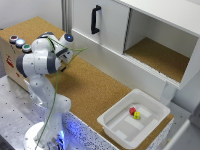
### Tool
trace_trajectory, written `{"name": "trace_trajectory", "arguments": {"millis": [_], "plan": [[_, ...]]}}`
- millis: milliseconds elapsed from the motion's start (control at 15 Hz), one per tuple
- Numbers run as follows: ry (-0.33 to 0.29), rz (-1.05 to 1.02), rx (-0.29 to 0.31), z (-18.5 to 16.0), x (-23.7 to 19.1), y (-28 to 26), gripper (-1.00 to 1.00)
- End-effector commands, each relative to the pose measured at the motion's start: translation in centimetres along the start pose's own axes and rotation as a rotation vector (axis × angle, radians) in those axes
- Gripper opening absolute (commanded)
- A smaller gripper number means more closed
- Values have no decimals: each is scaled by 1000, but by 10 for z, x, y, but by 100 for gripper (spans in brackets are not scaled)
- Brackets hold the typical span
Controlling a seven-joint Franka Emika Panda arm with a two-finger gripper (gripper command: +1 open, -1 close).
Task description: Grasp the handle of the drawer and open it
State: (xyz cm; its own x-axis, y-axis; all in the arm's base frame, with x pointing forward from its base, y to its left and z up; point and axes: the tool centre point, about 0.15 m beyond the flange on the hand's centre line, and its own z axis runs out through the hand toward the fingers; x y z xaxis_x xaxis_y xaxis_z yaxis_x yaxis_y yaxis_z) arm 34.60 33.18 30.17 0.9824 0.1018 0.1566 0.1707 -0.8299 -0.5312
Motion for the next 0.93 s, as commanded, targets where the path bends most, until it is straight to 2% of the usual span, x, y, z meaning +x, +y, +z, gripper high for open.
{"name": "trace_trajectory", "arguments": {"millis": [0, 333, 667, 867], "plan": [[-10, -28, 134, -8, -3, 96, -100], [27, 14, 117, -33, -12, 132, -100], [69, 61, 59, -71, -23, 162, -100], [68, 71, 33, -87, -27, 177, -100]]}}
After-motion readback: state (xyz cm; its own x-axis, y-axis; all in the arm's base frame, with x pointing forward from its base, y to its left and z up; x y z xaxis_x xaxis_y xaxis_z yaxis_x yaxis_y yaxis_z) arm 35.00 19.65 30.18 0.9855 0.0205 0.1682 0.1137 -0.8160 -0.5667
